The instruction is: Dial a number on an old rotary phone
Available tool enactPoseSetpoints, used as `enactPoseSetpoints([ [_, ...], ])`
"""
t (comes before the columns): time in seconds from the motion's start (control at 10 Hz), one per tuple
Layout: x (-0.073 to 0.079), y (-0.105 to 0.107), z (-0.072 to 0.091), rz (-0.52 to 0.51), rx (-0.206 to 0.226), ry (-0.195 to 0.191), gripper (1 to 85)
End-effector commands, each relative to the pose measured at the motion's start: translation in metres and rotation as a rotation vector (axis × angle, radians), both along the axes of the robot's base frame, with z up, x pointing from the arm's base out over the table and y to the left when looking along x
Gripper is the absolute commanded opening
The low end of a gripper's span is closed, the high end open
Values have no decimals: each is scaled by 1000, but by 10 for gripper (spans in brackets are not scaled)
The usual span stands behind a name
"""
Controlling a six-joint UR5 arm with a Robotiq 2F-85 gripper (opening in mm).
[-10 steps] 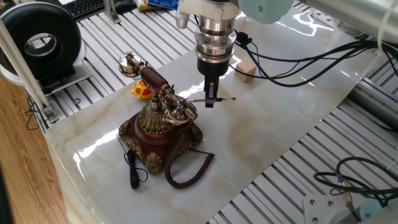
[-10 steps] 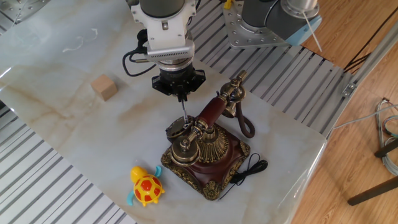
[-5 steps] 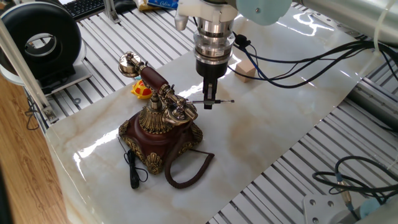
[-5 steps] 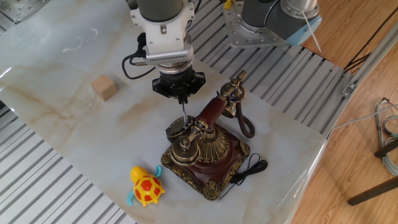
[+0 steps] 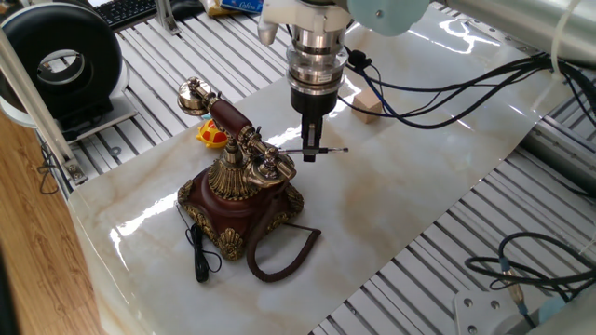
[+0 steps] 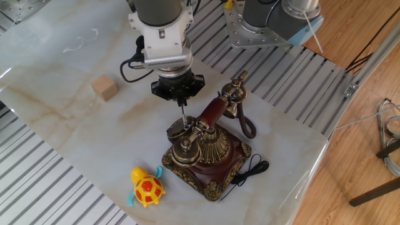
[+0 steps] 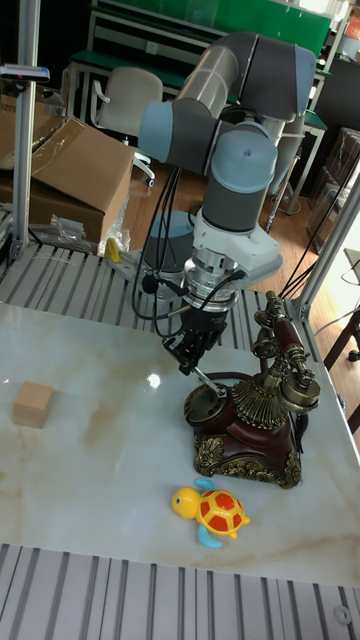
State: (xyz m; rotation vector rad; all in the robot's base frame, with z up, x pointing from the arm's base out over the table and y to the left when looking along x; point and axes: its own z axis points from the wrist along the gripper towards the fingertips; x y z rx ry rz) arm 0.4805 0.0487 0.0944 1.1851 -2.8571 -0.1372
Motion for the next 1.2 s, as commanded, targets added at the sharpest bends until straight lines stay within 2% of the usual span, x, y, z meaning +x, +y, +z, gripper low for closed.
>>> enactPoseSetpoints([
  [0.0, 5, -2, -1, -3, 9, 1, 13],
  [0.5, 10, -7, -5, -6, 1, 1, 13],
  [0.6, 11, -7, -6, -9, 13, 2, 13],
  [0.8, 10, -11, -4, -4, -2, 3, 13],
  [1.1, 12, -9, -7, -11, 3, -1, 13],
])
